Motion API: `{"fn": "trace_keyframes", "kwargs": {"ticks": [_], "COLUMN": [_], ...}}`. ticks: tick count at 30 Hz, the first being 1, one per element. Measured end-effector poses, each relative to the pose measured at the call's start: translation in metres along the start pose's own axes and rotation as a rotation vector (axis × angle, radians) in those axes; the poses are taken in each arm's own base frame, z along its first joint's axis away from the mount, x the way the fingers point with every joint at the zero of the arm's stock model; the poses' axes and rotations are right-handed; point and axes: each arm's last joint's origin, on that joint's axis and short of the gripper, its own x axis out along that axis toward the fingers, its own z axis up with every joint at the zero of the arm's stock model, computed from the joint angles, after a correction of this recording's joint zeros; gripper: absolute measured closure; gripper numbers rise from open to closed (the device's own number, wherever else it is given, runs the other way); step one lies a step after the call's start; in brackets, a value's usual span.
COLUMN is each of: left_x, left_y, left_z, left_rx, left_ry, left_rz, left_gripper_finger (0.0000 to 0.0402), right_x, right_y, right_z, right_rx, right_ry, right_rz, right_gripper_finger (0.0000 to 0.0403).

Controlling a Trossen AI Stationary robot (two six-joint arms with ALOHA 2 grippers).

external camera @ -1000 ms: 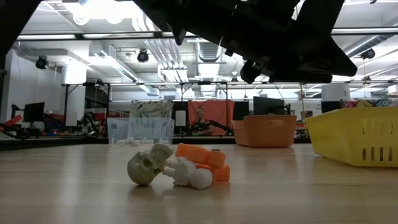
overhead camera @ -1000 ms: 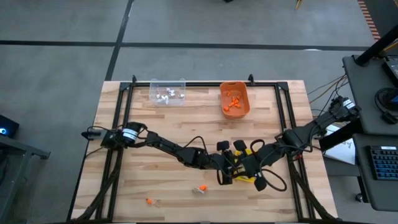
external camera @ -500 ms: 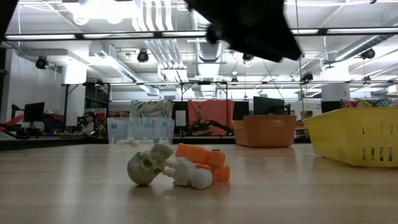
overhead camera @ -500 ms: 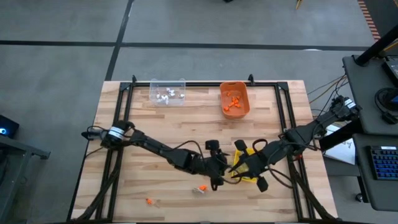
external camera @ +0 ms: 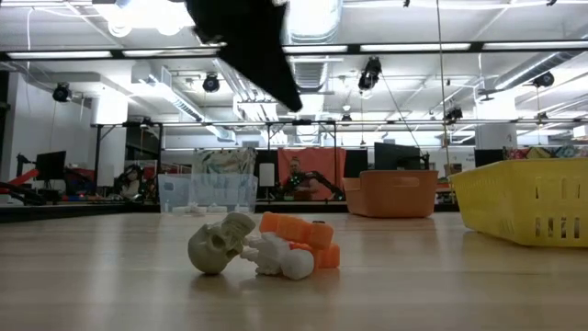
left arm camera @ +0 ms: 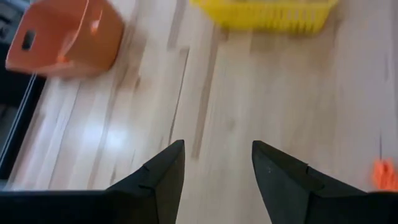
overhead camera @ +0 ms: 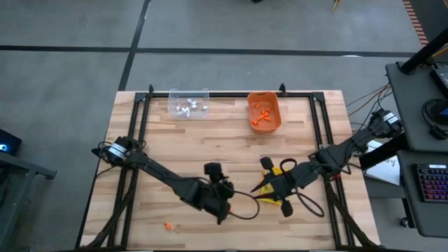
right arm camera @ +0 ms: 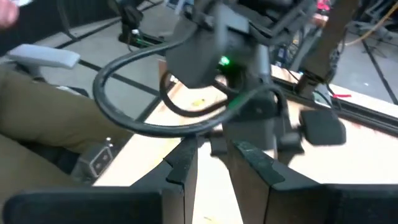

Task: Sort Halloween decoration
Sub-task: Put the orange skeleton toy into the yellow bin

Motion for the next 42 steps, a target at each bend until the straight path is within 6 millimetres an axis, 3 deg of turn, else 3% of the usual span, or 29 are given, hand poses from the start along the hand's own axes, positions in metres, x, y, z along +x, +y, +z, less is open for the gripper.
{"fn": "trace_keyframes", "kwargs": {"ticks": [16,28,33,42], "left_x": [-0.059,-0.093,-0.097,-0.085], "left_y": [0.000,-0.022,-0.029,-0.037], "left_z": [-0.061,-0.097,-0.096,-0.101], "left_rx": [-0.107,-0.073,-0.092,-0.098], "left_ry": [0.070,0.124,0.086,-0.053], "left_rz": [-0.034,-0.201,-0.239,-0.250], "left_gripper_finger": [0.0249,0.0249,0.0249,0.0249], "right_x": [0.028,0.068,0.083,0.110], "right_y": [0.000,-0.019,-0.025,-0.019], "right_z": [-0.016,-0.048,-0.062,-0.091], "right_rx": [0.058,0.186,0.240,0.274], "right_ry": [0.072,0.205,0.252,0.349], "right_rz": [-0.030,-0.103,-0.129,-0.058], "right_gripper_finger": [0.0323,0.0323,0.0323,0.0323]}}
